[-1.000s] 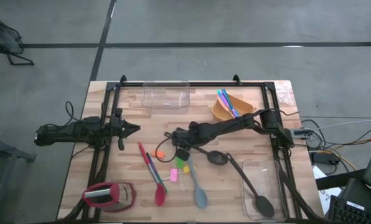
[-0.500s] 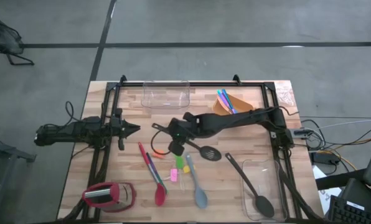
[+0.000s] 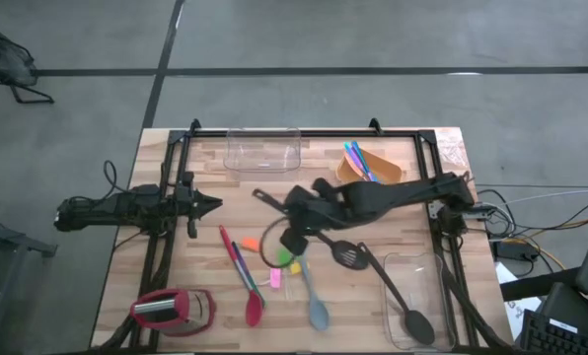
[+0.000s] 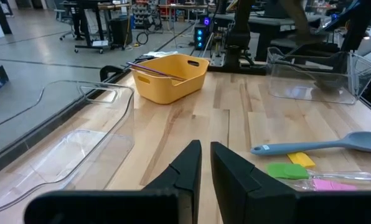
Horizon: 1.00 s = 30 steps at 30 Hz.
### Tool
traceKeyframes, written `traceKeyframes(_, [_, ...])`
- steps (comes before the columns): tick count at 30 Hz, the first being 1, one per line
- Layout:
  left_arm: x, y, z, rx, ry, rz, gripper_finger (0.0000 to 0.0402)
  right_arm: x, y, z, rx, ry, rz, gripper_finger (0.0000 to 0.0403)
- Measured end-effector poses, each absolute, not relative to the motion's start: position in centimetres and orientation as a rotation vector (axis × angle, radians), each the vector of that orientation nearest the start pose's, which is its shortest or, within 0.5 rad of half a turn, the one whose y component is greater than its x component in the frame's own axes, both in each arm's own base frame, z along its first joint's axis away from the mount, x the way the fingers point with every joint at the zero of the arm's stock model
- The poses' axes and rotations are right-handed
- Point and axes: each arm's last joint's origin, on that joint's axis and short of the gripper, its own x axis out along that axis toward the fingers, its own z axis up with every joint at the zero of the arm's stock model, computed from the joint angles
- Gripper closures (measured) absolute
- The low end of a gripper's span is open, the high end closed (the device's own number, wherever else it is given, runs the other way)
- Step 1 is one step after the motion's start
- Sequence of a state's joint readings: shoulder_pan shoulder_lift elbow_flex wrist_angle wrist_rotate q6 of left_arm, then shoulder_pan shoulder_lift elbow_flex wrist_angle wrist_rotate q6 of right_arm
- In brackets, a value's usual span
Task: Pick & Place Kitchen Items
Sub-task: Put the black serving spoon into the bottom transparent bin
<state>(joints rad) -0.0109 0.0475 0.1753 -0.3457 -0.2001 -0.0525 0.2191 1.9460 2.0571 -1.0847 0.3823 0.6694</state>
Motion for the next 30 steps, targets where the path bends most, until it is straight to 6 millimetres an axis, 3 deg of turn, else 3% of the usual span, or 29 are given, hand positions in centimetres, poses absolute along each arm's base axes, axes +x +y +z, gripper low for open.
traceKeyframes(4, [8.6, 0.5, 18.6, -0.029, 0.212, 0.194, 0.0358, 36.8, 9.8, 36.6, 0.354, 0.858, -0.550, 0.0312])
traceKeyframes(13, [8.6, 0.5, 18.6, -0.029, 0.212, 0.194, 0.0358, 32.1, 15.2, 35.9, 0.293, 0.846, -0.689, 0.0318])
traceKeyframes(19, [8.6, 0.5, 18.6, -0.029, 0.212, 0.194, 0.0358, 30.2, 18.3, 33.8, 0.295, 0.852, -0.703, 0.0308])
traceKeyframes(30, [8.6, 0.5, 18.6, -0.029, 0.212, 0.194, 0.0358, 25.5, 22.1, 29.8, 0.321, 0.854, -0.811, 0.0309])
